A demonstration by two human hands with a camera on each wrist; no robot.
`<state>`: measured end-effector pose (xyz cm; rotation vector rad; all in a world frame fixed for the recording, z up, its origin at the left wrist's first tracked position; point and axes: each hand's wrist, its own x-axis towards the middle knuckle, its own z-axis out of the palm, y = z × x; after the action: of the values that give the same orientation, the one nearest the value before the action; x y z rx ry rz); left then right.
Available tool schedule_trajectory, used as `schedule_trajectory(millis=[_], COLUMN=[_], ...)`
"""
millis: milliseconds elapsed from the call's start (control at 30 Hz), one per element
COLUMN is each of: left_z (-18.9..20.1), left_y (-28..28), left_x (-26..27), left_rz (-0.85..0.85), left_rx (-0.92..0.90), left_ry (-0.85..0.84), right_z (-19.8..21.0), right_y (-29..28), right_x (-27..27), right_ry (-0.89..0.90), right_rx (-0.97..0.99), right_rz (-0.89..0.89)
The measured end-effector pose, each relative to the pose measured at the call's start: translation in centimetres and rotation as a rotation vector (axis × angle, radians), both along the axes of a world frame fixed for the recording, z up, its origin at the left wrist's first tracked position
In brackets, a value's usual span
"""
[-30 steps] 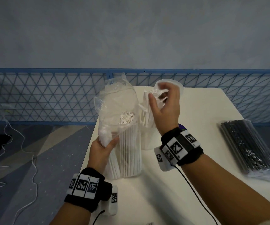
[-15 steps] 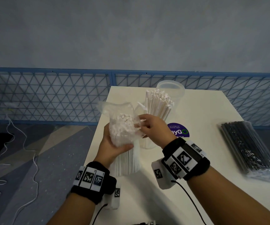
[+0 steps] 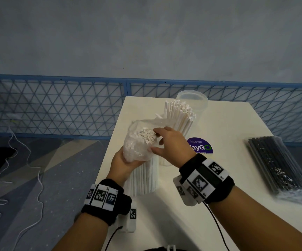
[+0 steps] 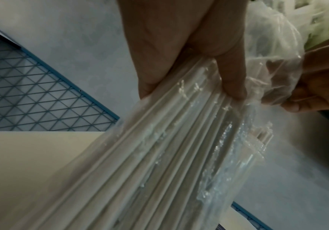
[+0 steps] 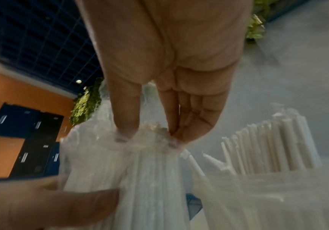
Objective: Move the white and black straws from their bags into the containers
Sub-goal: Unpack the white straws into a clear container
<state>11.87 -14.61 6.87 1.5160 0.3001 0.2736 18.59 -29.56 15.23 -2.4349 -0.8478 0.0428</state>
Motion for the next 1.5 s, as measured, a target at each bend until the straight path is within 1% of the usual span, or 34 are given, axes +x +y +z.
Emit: schedule_trajectory(millis=[100, 200, 300, 400, 500, 600, 767, 900, 1000, 1100, 1233, 1333, 1400, 1500], left_z=[-0.1, -0.1, -0.2, -0.3, -0.2, -0.3, -0.3, -0.3, -0.4, -0.5, -0.5, -0.7, -0.7, -0.4], left_y=[0.3, 0.4, 0.6, 0.5, 0.3, 0.3, 0.3, 0.4, 0.1, 0.0, 0.1, 0.1, -0.2, -0.4], left_x=[0.1, 0.2, 0.1, 0.0, 0.0, 0.2, 0.2, 0.4, 0.4, 0.5, 0.7, 0.7, 0.7, 1.0], left_rz=[-0.020, -0.052, -0.045, -0.036, -0.027, -0.023, -0.023, -0.039, -0.038, -0.029, -0.021, 0.005, 0.021, 0.035], left_rx=[0.008, 0.021, 0.033, 0.057, 0.069, 0.045, 0.055, 0.084, 0.099, 0.095, 0.068, 0.019, -0.030, -0.045], left_ry=[-0.015, -0.017, -0.030, -0.033, -0.042, -0.035, -0.028, -0.010, 0.001, 0.017, 0.035, 0.062, 0.062, 0.077], right_z=[0.1, -0.4, -0.8, -0.8, -0.7, -0.6, -1.1, -1.8, -2.2, -2.6, -3.1, -2.6, -1.9, -1.4], right_y=[0.3, 0.8, 1.3, 1.6, 1.8, 2.1, 1.7, 1.8, 1.8, 1.5, 1.4, 1.3, 1.4, 1.4], right_x=[0.4, 0.3, 0.2, 0.0, 0.0, 0.3, 0.0, -0.3, 0.4, 0.5, -0.1, 0.2, 0.3, 0.5], right_ry=[0.006, 0.021, 0.035, -0.011, -0.046, -0.006, 0.054, 0.063, 0.134, 0.230, 0.268, 0.246, 0.182, 0.111], right_rx=[0.066, 0.047, 0.038, 0.091, 0.051, 0.027, 0.091, -0.018, -0.051, 0.022, 0.163, 0.330, 0.377, 0.462], right_rz=[0.013, 0.035, 0.023, 0.015, 0.040, 0.041, 0.027, -0.001, -0.022, -0.035, -0.054, -0.068, -0.051, 0.006])
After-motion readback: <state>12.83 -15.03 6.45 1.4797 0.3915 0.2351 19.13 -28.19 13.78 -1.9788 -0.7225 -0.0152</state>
